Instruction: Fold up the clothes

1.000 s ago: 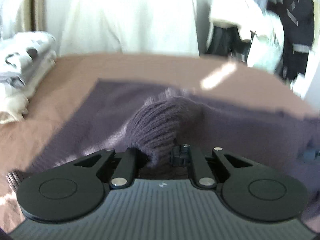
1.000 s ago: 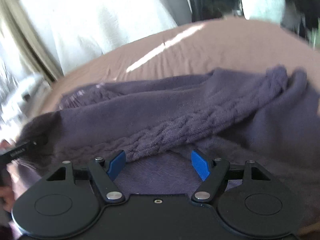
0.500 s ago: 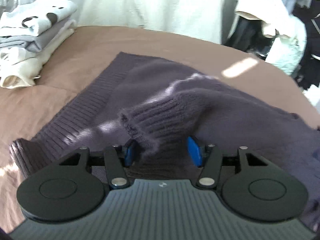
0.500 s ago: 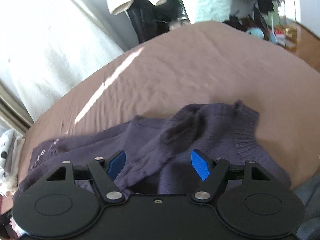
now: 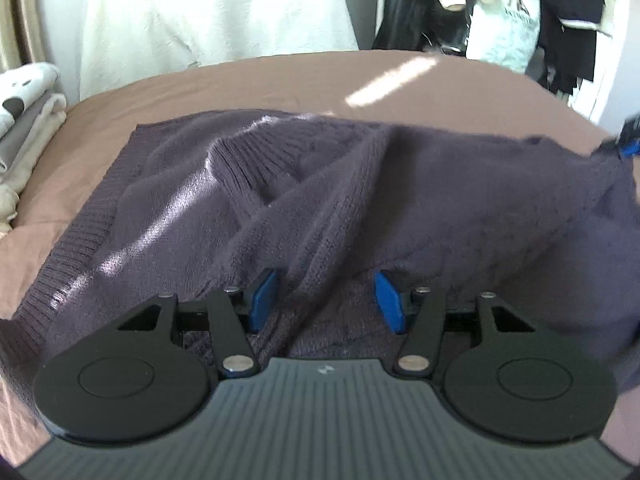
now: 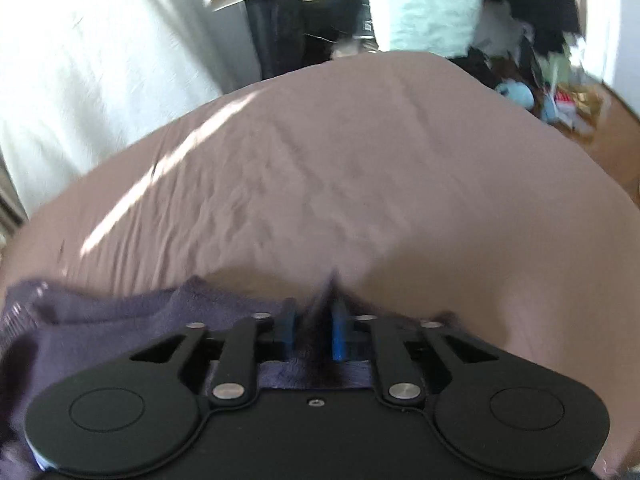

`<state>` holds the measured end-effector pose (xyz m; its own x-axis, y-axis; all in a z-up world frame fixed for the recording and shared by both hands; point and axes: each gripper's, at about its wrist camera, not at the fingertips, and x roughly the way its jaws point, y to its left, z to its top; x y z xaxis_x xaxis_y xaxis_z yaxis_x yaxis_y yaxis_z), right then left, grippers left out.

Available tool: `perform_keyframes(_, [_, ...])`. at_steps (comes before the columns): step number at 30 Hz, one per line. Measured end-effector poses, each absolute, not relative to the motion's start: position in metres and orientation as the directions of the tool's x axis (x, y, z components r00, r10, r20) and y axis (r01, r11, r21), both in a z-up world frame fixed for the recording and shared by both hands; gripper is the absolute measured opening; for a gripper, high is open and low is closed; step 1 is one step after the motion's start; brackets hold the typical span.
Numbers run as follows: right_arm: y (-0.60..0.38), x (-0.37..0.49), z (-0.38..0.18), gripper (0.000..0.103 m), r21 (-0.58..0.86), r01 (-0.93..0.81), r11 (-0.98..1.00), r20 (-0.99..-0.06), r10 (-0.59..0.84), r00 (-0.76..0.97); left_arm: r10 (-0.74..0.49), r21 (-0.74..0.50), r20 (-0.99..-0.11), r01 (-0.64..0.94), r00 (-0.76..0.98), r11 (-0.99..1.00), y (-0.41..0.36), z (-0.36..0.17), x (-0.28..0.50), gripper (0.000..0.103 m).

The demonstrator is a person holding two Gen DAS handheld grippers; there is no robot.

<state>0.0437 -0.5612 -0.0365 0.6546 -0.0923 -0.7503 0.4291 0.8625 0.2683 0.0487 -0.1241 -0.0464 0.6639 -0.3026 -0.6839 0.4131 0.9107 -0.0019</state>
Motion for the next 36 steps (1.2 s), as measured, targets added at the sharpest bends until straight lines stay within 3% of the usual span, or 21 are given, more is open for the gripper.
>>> perform_keyframes(1, [-0.57,0.038,-0.031,0.05,0.294,0.427,0.855,-0.75,-0.071,0.658,-0.306,-0.007,-0.68,0.412,0.666,0.911,-0.125,-0.044,0.048,0.054])
perform_keyframes(6, [-0.611,0.0,-0.011,0.061,0.39,0.398,0.83,-0.745,0.031,0.666,-0.389,-0.084,-0.639,0.441,0.664,0.893,-0.135,-0.028,0.04,0.057])
perform_keyframes(9, [-0.625,-0.025,-0.021,0.062,0.382,0.392,0.837,-0.773,0.056,0.633,-0.452,-0.118,-0.631,0.497,0.631,0.859,-0.158,-0.025,0.024,0.058])
perform_keyframes(15, [-0.625,-0.061,-0.073,0.063,0.505,0.389,0.77,-0.785,0.223,0.578,-0.56,-0.19,-0.623,0.589,0.546,0.785,-0.223,-0.027,-0.019,0.058])
perform_keyframes(20, [-0.63,-0.107,-0.109,0.064,0.655,0.383,0.652,-0.684,0.295,0.668,-0.598,-0.223,-0.621,0.617,0.506,0.754,-0.268,-0.031,-0.052,0.059])
perform_keyframes(24, [-0.624,-0.114,-0.116,0.067,0.692,0.327,0.643,-0.635,0.327,0.7,-0.616,-0.345,-0.631,0.541,0.472,0.767,-0.285,-0.047,-0.053,0.059])
perform_keyframes(25, [-0.622,-0.115,-0.118,0.064,0.698,0.313,0.644,-0.624,0.334,0.706,-0.625,-0.383,-0.629,0.515,0.462,0.767,-0.287,-0.051,-0.051,0.059])
perform_keyframes(27, [-0.615,-0.105,-0.116,0.022,0.679,0.28,0.678,-0.62,0.326,0.714,-0.624,-0.405,-0.632,0.491,0.459,0.771,-0.296,-0.055,-0.051,0.059])
perform_keyframes(28, [-0.608,-0.099,-0.112,0.015,0.652,0.257,0.713,-0.621,0.308,0.721,-0.615,-0.396,-0.641,0.488,0.46,0.778,-0.301,-0.055,-0.051,0.059])
perform_keyframes(30, [-0.592,-0.105,-0.089,0.012,0.535,0.269,0.801,-0.632,0.168,0.757,-0.634,-0.445,-0.642,0.463,0.431,0.767,-0.294,-0.053,-0.053,0.059])
perform_keyframes(34, [-0.582,-0.167,-0.037,0.01,0.532,0.3,0.791,-0.475,-0.015,0.88,-0.641,-0.475,-0.633,0.436,0.435,0.764,-0.274,-0.047,-0.059,0.063])
perform_keyframes(36, [-0.581,-0.164,-0.045,0.01,0.494,0.344,0.798,-0.534,-0.034,0.845,-0.619,-0.448,-0.651,0.437,0.439,0.78,-0.276,-0.05,-0.06,0.064])
